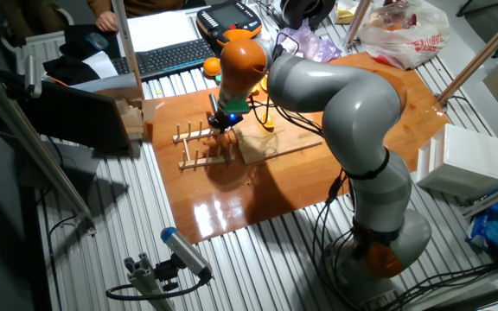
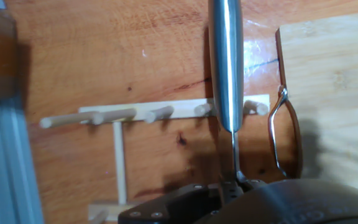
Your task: Chop the orange
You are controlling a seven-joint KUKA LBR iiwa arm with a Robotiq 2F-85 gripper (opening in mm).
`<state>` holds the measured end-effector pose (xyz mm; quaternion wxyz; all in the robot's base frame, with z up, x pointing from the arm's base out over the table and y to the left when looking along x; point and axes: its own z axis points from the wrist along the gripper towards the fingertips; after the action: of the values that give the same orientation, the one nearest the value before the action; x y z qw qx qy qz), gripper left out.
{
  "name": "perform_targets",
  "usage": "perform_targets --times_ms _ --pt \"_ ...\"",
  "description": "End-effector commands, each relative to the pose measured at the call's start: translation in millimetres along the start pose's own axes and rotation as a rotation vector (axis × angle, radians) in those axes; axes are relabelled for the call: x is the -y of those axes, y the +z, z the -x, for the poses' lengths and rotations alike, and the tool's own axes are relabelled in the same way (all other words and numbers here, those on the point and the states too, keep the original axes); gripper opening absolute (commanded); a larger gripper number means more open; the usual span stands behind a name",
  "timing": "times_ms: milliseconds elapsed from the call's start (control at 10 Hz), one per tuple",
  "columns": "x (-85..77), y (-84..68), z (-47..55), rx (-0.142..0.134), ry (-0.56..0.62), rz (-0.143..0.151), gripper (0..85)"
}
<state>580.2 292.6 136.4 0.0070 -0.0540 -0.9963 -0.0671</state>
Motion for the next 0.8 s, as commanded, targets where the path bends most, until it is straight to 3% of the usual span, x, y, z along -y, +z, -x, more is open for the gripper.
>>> perform_targets --times_ms 0,400,700 --pt "-3.5 -26.7 -3.3 0.001 0.001 -0.003 0.0" --pt "13.8 -65.3 -7.4 0.011 -0.010 -0.026 0.0" --pt "52.9 -90.3 11.0 0.007 -0.054 -0.042 0.0"
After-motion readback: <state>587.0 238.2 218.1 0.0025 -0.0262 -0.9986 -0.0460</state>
